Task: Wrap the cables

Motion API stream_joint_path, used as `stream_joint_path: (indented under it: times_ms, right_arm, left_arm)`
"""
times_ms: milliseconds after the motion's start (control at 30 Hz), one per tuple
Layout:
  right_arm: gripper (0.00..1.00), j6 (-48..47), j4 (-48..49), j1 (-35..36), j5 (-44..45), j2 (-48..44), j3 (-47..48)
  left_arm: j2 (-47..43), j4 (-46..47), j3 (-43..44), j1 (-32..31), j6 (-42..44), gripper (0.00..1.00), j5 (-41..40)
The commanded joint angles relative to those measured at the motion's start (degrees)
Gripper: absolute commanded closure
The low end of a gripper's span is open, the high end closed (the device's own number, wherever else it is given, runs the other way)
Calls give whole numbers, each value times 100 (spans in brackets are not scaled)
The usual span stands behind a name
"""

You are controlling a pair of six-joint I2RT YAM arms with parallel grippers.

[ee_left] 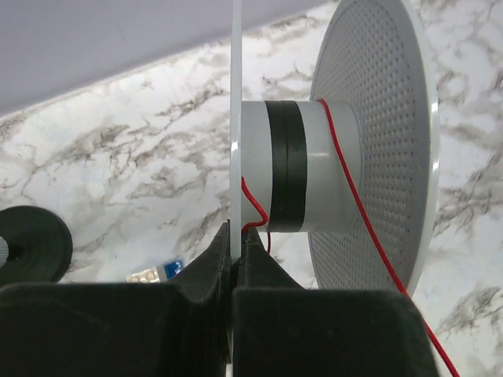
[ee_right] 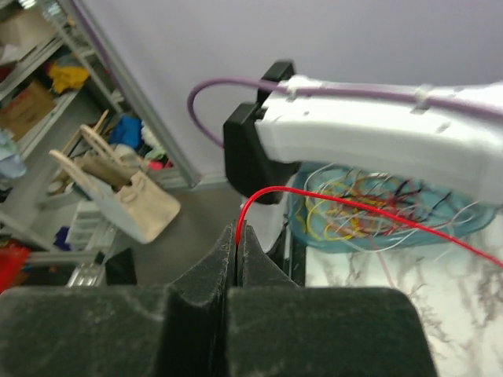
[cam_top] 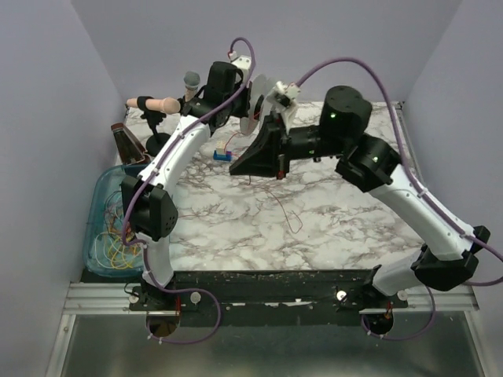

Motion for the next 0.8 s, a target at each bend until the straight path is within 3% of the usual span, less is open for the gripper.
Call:
stream_joint_path:
  times_ms: [0,100,200,333,433,667,767]
  right_arm:
    - [99,-276,-312,258,-241,212,-645]
    - [99,-206,347,249,-171,80,-1437]
    - [99,-258,585,241,110,80,-1983]
    - [99,250,1647,4,120,-34,-3211]
    - [99,743,2693,-496,215,-122,-4126]
    - [99,1235,3451,-1691,1190,-167,-5227]
    - [99,1367,3486,-2324,1533,-201,-5394]
  left_arm:
    - [185,332,1403,497,-769,100,474]
    - [247,146,2222,655,-857,100,475]
    - [-7,453,2285,839,-1015,100,615]
    - [-367,594,2381,1121,-1252,100,861]
    - [-719,586,2469,1314,-1384,100,1090]
    - [-1641,296,2453,1482,-1280,100,1977]
    - [-2081,-55,2155,1490,-1227,100,2740]
